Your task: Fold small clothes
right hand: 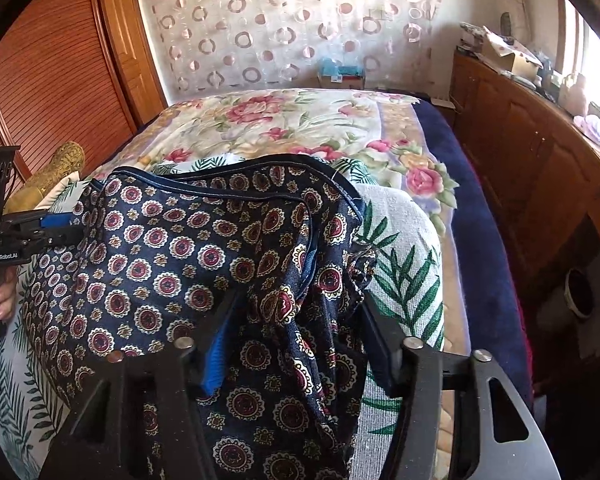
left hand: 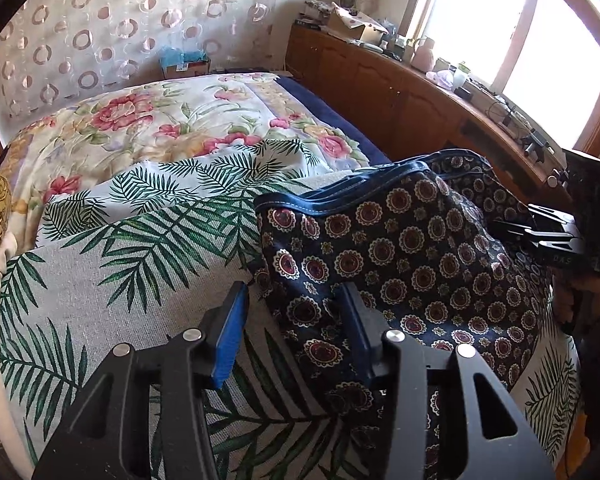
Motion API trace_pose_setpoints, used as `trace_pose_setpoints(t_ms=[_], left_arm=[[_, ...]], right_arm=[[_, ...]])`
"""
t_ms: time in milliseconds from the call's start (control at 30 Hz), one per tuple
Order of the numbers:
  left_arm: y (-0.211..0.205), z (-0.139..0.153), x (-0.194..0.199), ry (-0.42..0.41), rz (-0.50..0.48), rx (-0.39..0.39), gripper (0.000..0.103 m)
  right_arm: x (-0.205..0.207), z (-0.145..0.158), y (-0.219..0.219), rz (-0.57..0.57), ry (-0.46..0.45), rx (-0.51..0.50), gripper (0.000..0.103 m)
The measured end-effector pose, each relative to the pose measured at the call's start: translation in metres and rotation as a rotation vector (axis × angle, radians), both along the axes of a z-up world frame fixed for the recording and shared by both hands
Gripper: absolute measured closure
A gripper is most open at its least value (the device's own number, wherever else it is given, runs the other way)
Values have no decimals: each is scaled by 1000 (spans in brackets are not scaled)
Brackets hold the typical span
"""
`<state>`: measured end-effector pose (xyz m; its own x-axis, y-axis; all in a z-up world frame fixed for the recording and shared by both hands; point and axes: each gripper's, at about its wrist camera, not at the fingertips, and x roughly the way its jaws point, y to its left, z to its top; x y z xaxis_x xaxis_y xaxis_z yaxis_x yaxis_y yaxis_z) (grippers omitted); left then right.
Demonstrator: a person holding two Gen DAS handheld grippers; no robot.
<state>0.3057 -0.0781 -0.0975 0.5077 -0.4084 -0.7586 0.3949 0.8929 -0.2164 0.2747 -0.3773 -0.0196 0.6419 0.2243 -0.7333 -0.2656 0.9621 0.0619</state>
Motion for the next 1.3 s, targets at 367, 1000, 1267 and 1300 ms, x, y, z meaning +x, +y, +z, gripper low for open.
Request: trace_pose_setpoints(t_ms=[367,1000,1267,1300], left_arm=[[-5,3,-11,16,-54,-52,97],[77,105,-93,-275,28,-109,98],[164,121,-140,-376,229,-76,98],[171,119,-142,-378,249,-77,98]], right_arm=[[-11,4,6,35,-18,40,90],[-44,76,75,154,-253,80,91],[-29,114,163,371,-343,84,91],[-25,118,175,395,-352,78,91]])
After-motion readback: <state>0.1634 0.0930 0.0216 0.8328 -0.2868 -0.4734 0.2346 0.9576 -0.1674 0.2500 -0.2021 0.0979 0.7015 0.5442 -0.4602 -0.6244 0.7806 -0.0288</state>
